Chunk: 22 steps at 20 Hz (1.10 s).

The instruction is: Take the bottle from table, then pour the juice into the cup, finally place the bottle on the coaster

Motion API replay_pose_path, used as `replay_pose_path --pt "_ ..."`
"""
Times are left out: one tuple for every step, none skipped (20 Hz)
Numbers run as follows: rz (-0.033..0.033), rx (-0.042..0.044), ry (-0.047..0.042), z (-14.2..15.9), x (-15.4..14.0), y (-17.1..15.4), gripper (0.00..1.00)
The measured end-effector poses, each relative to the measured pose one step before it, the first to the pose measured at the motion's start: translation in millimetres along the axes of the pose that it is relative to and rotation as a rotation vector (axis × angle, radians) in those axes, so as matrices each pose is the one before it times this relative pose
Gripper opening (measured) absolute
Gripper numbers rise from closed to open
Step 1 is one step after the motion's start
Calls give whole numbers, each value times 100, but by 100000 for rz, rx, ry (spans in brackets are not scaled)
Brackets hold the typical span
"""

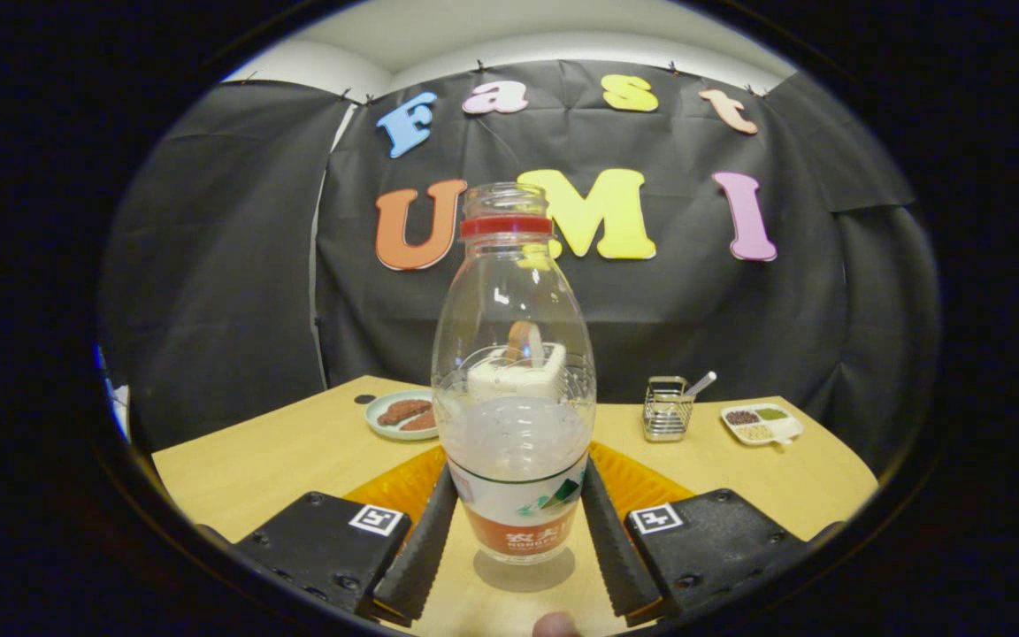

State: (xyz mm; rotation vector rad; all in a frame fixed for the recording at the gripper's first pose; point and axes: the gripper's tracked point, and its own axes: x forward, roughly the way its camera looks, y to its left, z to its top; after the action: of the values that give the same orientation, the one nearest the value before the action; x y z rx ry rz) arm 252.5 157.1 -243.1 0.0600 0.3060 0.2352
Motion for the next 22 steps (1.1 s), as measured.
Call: replay_pose_path --pt "-245 -558 1451 -1012 472 9 79" --pt "-199 -965 1341 -817 262 110 79" --pt "485 -892 696 -698 213 278 79" --pt "345 -702 676 -560 326 219 79" --pt "286 -94 506 -526 246 101 79" --pt "185 170 528 -374 339 56 79" --pt "23 -9 797 -557 342 -19 79" --pt "-566 -458 629 -418 320 -188 79" --pt "-305 -487 456 -499 100 -199 79" --pt "-156 412 543 -312 223 -187 79" --pt "-2 1185 694 -186 162 -146 80" --pt "-50 648 429 -161 271 -113 80" --pt "-324 96 -157 -135 89 -130 80" --pt "-160 -67 301 -136 255 -103 80" --pt "204 488 231 -310 -2 21 81" --pt "257 864 266 -428 -16 98 81" --pt "418 381 449 -255 21 61 82" --pt "-184 -276 -298 10 80 -16 82" --pt "85 -217 -233 108 -128 4 83" --pt "92 239 -8 -59 -157 66 83" --pt "-18 57 26 -121 -65 66 85" --pt "-490 -187 -66 32 -99 -116 89"
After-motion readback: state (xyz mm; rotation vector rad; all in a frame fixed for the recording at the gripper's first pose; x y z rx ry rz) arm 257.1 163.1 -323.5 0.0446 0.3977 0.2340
